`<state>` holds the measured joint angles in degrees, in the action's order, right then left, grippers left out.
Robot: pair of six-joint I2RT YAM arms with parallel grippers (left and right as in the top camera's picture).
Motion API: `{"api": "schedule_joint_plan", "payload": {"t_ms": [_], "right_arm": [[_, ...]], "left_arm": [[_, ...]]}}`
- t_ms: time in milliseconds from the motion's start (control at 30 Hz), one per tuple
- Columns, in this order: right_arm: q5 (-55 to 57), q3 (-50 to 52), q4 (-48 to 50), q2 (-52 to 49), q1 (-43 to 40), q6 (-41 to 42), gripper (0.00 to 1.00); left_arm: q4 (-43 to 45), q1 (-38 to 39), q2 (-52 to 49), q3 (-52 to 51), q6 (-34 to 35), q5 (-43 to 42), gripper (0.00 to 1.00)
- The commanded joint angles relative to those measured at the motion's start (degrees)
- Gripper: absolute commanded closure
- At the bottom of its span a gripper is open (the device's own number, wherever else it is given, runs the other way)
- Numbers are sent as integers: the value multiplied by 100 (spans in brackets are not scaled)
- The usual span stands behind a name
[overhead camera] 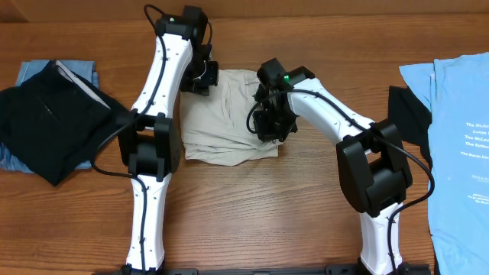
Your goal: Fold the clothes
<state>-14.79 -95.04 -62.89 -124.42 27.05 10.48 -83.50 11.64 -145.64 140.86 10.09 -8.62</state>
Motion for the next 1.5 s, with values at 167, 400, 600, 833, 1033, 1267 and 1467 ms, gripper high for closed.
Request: {"api": "schedule_joint_plan", "payload": {"t_ms": [167,400,600,833,1033,1267,1467], "right_arm": [[1325,664,264,96,-17,328,96],[1215,-824,-452,243,-17,326,96],[1215,-1672,439,192,-103,153,96],[531,-1641,1687,-699,-260,153,96],[1261,-1639,2551,-1150,-302,153,96],[1432,-1639,2905,-1163,-302,153,96],[1150,-2142,2048,-603,-382,151,96]], "left_arm": [[210,271,-129,-68,-74,2,80],[-68,122,643,623,94,-337,70],[-826,107,752,586,101,-345,96],[-1082,127,728,479,20,-328,96],[-505,195,728,-861,17,-328,96],[223,227,787,-1996,-94,-330,96],[107,315,1690,-1993,-131,-341,96]]}}
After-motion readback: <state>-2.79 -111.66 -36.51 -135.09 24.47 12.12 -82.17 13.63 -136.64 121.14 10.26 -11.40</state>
